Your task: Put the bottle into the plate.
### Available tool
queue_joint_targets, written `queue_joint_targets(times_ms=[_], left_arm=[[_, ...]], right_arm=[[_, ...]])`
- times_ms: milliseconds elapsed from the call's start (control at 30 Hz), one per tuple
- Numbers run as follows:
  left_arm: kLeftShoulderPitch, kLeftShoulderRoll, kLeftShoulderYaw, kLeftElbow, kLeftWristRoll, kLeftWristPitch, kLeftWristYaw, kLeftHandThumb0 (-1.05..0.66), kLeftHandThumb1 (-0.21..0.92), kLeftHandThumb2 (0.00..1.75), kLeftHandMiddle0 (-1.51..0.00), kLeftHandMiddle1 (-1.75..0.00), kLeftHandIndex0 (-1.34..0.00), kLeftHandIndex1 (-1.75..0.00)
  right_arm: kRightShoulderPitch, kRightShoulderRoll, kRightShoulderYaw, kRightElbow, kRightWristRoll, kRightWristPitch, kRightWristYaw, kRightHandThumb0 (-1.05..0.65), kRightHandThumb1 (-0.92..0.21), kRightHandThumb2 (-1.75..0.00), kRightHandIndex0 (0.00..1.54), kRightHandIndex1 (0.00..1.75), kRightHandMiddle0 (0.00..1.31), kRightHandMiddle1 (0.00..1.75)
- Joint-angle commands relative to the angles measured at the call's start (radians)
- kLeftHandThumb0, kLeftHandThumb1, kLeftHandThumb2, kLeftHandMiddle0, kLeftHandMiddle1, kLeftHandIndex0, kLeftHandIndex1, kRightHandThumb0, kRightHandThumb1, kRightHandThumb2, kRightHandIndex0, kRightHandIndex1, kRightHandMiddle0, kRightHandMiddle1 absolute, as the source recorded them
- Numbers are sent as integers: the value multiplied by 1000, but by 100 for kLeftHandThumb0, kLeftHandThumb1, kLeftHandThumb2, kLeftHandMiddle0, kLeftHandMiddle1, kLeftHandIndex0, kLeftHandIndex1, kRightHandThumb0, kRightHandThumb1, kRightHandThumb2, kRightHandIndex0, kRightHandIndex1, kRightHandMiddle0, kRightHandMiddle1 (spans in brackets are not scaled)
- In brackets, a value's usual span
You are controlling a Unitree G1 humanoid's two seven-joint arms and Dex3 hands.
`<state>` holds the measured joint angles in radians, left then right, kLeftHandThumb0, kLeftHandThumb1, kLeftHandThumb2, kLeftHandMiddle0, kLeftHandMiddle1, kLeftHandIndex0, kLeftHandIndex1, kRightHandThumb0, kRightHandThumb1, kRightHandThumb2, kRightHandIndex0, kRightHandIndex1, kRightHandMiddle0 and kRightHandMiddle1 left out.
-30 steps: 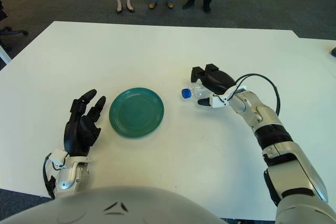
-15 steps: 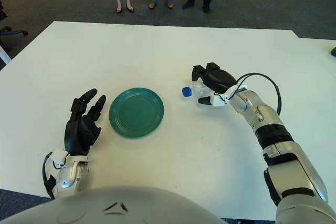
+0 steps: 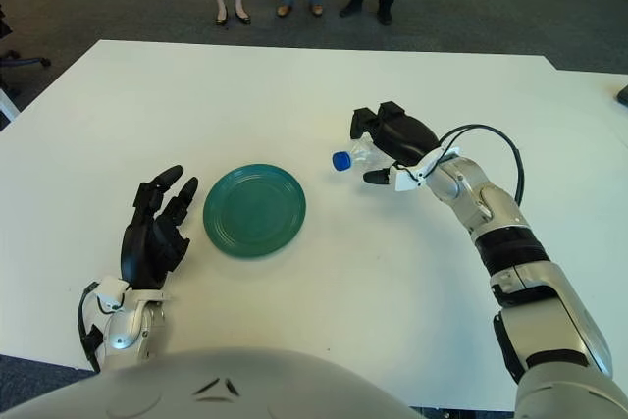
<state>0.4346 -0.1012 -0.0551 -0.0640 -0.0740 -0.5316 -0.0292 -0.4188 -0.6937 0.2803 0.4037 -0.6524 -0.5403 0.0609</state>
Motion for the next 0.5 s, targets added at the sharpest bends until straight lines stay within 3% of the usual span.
queue_joint_targets(times_ms=[0, 467], left_arm=[[-11, 0, 4, 8, -10, 2, -2, -85, 92, 92, -58, -3, -19, -94], [-33, -8, 9, 41, -38, -19, -14, -83, 92, 91, -60, -4, -22, -94]], right_arm=[[-18, -4, -18, -37, 8, 14, 14, -47, -35, -127, 121, 175, 59, 175], [-16, -5, -37, -118, 16, 49, 67, -48, -32, -131, 120, 175, 61, 175]])
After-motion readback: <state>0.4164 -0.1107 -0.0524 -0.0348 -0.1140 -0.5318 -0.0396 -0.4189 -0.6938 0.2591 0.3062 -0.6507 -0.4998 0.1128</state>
